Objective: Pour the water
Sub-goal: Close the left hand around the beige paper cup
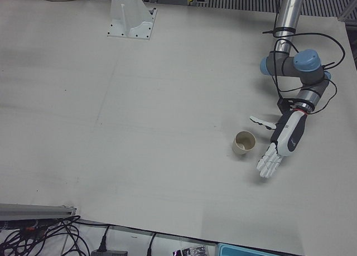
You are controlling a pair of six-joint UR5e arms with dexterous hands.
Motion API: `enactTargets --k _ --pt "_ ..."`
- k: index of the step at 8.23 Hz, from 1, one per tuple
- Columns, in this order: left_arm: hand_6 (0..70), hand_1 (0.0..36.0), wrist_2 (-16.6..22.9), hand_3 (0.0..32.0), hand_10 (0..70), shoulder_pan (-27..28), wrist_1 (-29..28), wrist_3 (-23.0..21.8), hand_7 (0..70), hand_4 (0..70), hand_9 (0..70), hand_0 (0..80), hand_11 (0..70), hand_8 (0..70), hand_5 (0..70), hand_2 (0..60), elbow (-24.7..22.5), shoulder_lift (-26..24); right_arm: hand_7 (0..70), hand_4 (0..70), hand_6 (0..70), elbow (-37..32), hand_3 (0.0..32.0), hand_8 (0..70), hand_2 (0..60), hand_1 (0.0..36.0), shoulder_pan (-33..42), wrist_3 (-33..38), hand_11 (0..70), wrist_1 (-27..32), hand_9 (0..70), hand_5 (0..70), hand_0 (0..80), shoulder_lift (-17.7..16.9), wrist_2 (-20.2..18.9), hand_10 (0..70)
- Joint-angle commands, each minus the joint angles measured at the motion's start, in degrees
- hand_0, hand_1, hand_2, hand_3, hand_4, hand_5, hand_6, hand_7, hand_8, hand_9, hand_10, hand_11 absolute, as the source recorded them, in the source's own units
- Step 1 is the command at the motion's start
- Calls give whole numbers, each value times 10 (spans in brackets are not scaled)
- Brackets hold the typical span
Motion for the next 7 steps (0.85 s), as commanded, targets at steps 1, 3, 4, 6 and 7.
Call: enactTargets --k 1,3,4,6,7 --pt "19 91 -21 0 22 41 -2 3 54 75 0 553 50 42 25 0 32 -24 197 108 92 0 0 65 11 103 1 -1 0 -1 68 194 472 -2 -1 0" --pt "21 91 -21 0 22 41 0 2 57 80 0 555 51 40 29 0 31 -27 195 103 90 1 0 64 4 101 1 -1 0 -1 68 192 472 -2 -1 0" --pt "25 89 -21 0 22 41 4 2 58 86 0 554 50 40 28 0 31 -32 195 101 88 0 0 64 2 100 1 -1 0 -1 67 191 470 -2 -1 0" --pt "29 83 -21 0 24 41 17 2 62 100 0 547 52 42 38 0 31 -48 188 94 84 0 0 62 0 95 3 -1 0 -1 64 187 469 -4 -1 0" --pt "31 82 -21 0 24 41 19 2 65 109 0 548 51 42 45 0 30 -51 187 95 84 -1 0 62 0 93 5 -1 0 -1 64 186 468 -5 -1 0"
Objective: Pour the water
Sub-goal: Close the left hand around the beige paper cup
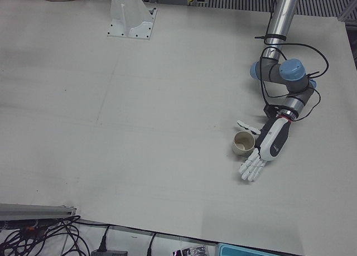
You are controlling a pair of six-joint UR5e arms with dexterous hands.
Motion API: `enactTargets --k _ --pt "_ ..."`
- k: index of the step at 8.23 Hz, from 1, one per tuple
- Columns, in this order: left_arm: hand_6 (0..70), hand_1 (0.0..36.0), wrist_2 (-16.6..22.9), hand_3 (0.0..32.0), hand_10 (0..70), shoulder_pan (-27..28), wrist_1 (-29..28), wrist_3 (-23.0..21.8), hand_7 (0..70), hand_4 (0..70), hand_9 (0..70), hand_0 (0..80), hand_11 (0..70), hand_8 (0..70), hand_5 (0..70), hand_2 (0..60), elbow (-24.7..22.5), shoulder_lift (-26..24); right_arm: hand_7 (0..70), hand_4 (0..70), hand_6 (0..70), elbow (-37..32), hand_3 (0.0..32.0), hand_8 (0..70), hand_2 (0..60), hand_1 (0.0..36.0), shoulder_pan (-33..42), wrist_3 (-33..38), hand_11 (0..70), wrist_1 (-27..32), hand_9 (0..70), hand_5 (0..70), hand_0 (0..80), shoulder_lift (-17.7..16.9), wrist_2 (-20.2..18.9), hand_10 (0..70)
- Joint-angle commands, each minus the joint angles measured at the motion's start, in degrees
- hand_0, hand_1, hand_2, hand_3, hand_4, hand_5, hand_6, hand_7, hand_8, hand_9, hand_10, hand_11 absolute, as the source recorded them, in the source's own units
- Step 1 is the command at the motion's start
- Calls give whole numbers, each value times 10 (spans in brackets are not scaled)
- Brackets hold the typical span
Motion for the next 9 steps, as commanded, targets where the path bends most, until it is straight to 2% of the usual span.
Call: enactTargets --k 1,2,3,4,5,6,7,8,9 --pt "32 78 0 0 24 0 12 0 66 122 0 547 52 43 56 0 -1 -15 181 90 80 -1 0 60 0 90 3 2 0 0 62 184 466 -8 0 0" --pt "32 75 -1 0 26 0 15 0 67 138 0 544 53 44 79 0 -1 -18 173 81 74 -1 0 61 0 86 4 3 0 0 61 178 464 -11 0 0" --pt "30 58 -2 0 30 0 17 0 62 253 0 539 55 44 227 0 -1 -20 166 78 70 -1 0 60 0 85 6 3 0 0 61 176 462 -11 0 0" --pt "30 42 -12 0 36 4 18 -3 61 379 0 530 58 47 604 0 -1 -20 156 70 65 -1 0 57 0 82 8 5 0 0 57 173 462 -11 0 0" --pt "44 38 -17 0 43 5 22 -5 83 444 2 527 65 50 700 0 -1 -20 153 68 62 -1 0 57 0 80 9 5 0 0 55 171 460 -12 0 0" --pt "67 28 -17 0 54 8 25 -8 117 531 11 528 78 61 700 0 -2 -20 147 63 58 -1 0 54 0 77 10 7 0 0 52 168 461 -17 0 0" --pt "87 23 -18 0 64 8 30 -11 140 681 29 533 89 76 700 0 -8 -19 142 57 54 0 0 52 0 76 12 7 0 0 49 165 460 -19 -1 0" --pt "99 40 -17 0 71 9 32 -19 152 700 42 553 99 86 700 0 -9 -20 138 56 54 1 0 52 0 74 17 10 0 1 48 165 458 -19 -1 0" --pt "108 132 -18 0 78 9 35 -25 162 700 51 600 116 95 700 20 -10 -21 134 50 49 4 0 52 0 74 25 10 0 1 48 162 458 -23 -2 0"
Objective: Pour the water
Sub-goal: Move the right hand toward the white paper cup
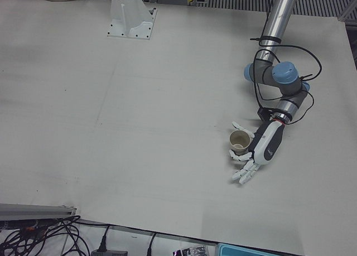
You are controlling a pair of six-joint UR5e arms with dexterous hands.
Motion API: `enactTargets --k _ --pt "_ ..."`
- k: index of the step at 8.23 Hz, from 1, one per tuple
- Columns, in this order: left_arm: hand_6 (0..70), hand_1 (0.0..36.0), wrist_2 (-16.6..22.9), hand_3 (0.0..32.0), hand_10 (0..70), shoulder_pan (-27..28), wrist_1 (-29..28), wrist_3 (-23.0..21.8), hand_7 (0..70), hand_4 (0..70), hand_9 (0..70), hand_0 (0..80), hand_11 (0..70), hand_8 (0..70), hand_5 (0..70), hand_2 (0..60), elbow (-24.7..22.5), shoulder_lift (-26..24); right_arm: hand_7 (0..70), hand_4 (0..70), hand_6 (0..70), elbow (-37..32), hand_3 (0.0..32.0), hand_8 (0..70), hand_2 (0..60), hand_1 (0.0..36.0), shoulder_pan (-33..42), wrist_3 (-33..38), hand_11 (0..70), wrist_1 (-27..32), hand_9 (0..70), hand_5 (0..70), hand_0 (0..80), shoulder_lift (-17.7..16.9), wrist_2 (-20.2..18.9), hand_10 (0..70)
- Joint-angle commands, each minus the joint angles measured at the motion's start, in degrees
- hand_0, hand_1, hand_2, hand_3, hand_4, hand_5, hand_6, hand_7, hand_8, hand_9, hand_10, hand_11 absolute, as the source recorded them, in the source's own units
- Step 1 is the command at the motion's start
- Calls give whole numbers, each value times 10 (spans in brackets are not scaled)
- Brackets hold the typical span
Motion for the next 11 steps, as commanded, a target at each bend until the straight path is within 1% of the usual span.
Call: enactTargets --k 1,2,3,4,5,6,7,8,9,10,11 --pt "122 310 -1 0 90 1 7 -15 176 700 61 603 142 105 700 600 -9 -1 132 43 47 4 0 52 0 73 15 3 0 1 47 162 459 -6 -1 0" --pt "129 360 -1 0 99 0 19 -26 191 700 68 592 160 108 700 600 -23 0 137 49 51 -2 0 57 0 70 15 3 0 1 51 162 459 -6 0 0" --pt "122 360 -1 0 97 0 42 -43 195 700 68 578 156 105 700 600 -45 0 139 50 55 -25 0 65 0 73 13 3 0 10 59 162 458 -5 1 0" --pt "119 360 -3 0 96 0 84 -61 198 700 67 579 154 103 700 600 -84 0 142 51 59 -47 0 68 0 76 12 2 0 23 63 161 457 -1 -1 0" --pt "118 360 -13 0 93 0 126 -75 200 700 68 588 150 103 700 600 -126 0 138 53 64 -78 0 73 0 74 12 2 0 51 67 155 452 -2 -2 0" --pt "117 360 -15 0 92 2 153 -79 201 700 71 598 150 104 700 600 -157 -1 150 72 74 -121 0 78 1 74 12 3 0 92 73 157 452 0 -2 0" --pt "119 360 -15 0 91 2 176 -81 202 700 70 593 148 104 700 600 -179 -9 159 91 84 -174 0 81 19 83 3 -1 4 123 78 164 457 10 -2 0" --pt "124 360 -15 0 87 2 180 -84 205 700 70 594 142 104 700 600 -189 -11 183 123 102 -240 0 88 32 95 -7 -7 11 149 90 184 465 49 -2 2" --pt "125 360 -15 0 84 4 194 -99 206 700 68 603 137 103 700 600 -204 -12 198 149 116 -302 0 96 47 109 -22 -14 18 179 98 193 472 84 -2 7" --pt "125 360 -21 0 79 6 213 -107 208 700 67 609 130 103 700 600 -220 -13 200 158 117 -331 0 89 31 98 -35 -46 13 195 88 189 469 112 -1 3" --pt "125 360 -27 0 78 6 221 -108 209 700 66 604 128 102 700 600 -233 -14 207 168 118 -358 0 81 13 81 -53 -72 6 196 81 190 462 142 1 0"
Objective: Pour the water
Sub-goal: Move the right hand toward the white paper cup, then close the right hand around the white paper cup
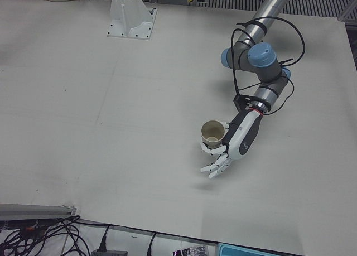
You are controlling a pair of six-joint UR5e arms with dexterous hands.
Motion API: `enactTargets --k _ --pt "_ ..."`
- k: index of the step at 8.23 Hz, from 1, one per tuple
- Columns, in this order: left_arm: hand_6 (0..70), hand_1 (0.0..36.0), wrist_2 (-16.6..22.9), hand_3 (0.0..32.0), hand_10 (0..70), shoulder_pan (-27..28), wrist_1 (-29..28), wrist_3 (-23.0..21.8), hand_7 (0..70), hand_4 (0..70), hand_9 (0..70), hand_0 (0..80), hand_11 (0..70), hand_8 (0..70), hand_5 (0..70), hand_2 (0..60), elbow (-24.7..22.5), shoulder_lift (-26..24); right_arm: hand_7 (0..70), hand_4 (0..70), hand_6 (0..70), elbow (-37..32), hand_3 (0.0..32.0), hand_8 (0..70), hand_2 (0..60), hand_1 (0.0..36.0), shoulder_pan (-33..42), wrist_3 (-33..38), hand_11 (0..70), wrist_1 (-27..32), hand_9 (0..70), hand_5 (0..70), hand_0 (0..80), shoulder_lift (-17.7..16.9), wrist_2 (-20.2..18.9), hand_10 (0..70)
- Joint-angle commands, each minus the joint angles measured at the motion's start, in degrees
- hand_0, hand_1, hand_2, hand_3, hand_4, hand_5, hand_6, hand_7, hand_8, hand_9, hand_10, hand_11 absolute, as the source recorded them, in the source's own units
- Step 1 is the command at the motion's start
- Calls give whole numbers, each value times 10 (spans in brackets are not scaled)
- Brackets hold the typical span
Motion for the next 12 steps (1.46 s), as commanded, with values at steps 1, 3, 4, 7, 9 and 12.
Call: enactTargets --k 1,3,4,7,9,12 --pt "128 360 -10 0 78 2 28 -12 210 700 66 601 127 101 700 600 -35 -5 203 173 116 -91 0 75 12 80 -58 -72 9 27 75 187 461 82 4 2" --pt "122 360 -15 0 75 2 37 -38 205 700 64 604 124 99 700 600 -36 -4 170 119 85 -93 0 62 0 91 -60 -110 0 36 53 174 467 78 6 0" --pt "118 360 -23 0 76 1 38 -41 202 700 65 606 124 98 700 600 -38 -5 152 88 70 -93 0 61 0 94 -68 -118 0 37 50 162 466 78 6 0" --pt "116 360 -25 0 73 1 53 -42 199 700 61 604 120 96 700 600 -55 -4 147 82 65 -93 0 57 0 95 -141 -137 6 39 49 157 468 81 54 0" --pt "116 360 -25 0 74 1 55 -49 197 700 60 606 121 96 700 600 -56 -3 144 83 64 -93 0 52 0 95 -192 -138 0 39 43 156 469 82 98 0" --pt "113 360 -25 0 75 1 55 -50 192 700 60 594 122 96 700 600 -57 0 182 117 89 -90 0 85 0 111 -243 -138 18 38 83 175 483 92 146 5"
